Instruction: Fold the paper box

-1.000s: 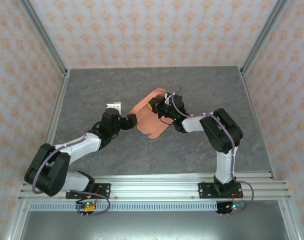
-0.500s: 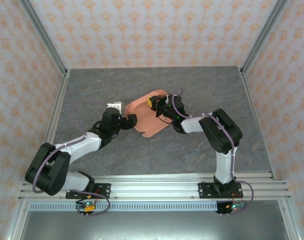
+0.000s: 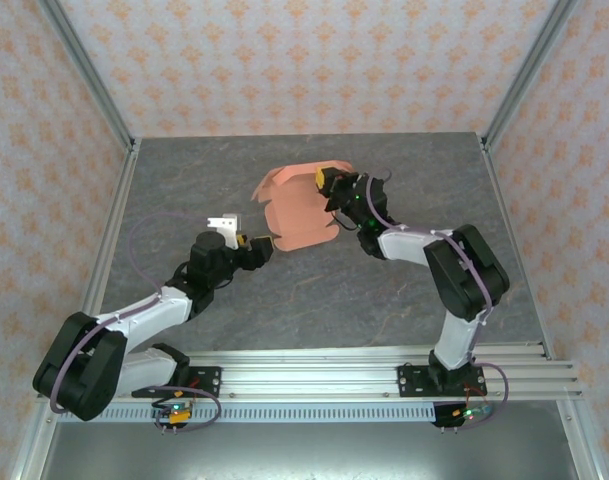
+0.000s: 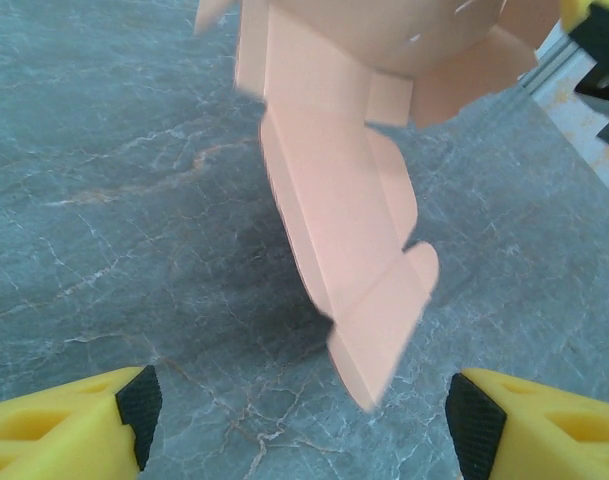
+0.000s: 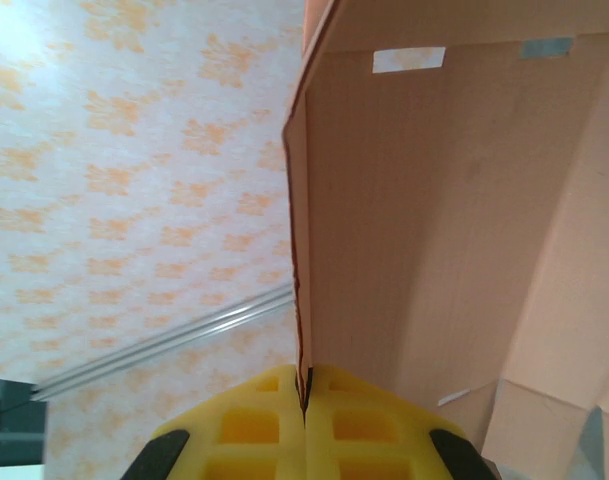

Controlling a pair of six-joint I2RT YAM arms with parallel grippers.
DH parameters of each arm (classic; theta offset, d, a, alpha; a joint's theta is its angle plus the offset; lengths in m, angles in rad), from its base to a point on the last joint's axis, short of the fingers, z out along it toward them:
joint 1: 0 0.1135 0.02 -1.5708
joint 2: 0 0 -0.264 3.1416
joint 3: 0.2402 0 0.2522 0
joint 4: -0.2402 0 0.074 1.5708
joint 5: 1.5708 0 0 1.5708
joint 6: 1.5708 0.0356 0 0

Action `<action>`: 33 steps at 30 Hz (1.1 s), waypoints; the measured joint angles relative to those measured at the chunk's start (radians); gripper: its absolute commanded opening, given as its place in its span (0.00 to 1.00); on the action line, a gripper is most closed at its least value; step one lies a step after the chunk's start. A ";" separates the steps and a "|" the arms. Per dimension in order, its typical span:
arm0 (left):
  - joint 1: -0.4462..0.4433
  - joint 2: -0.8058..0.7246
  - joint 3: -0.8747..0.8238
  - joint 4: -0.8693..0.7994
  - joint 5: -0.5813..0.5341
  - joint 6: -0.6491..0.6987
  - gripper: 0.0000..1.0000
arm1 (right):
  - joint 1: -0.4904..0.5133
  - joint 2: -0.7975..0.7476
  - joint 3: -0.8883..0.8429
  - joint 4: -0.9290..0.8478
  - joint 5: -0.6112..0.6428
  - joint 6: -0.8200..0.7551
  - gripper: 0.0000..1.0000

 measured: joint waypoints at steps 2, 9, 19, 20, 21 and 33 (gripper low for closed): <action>0.000 0.000 0.000 0.021 0.000 -0.002 0.79 | -0.003 -0.014 -0.001 -0.003 0.002 0.010 0.00; 0.055 0.069 -0.002 0.057 -0.048 -0.088 0.81 | -0.002 -0.062 -0.054 -0.036 -0.001 0.018 0.00; 0.124 0.100 -0.061 0.150 -0.076 -0.175 0.83 | -0.001 -0.120 -0.099 -0.109 -0.031 0.011 0.00; 0.125 0.121 -0.060 0.183 -0.046 -0.172 0.83 | 0.001 -0.126 -0.099 -0.127 -0.035 0.012 0.00; 0.124 0.147 -0.052 0.203 -0.013 -0.172 0.83 | 0.004 -0.133 -0.099 -0.148 -0.039 0.012 0.00; 0.124 0.269 -0.014 0.299 0.159 -0.169 0.83 | 0.019 -0.200 -0.099 -0.263 -0.065 0.010 0.00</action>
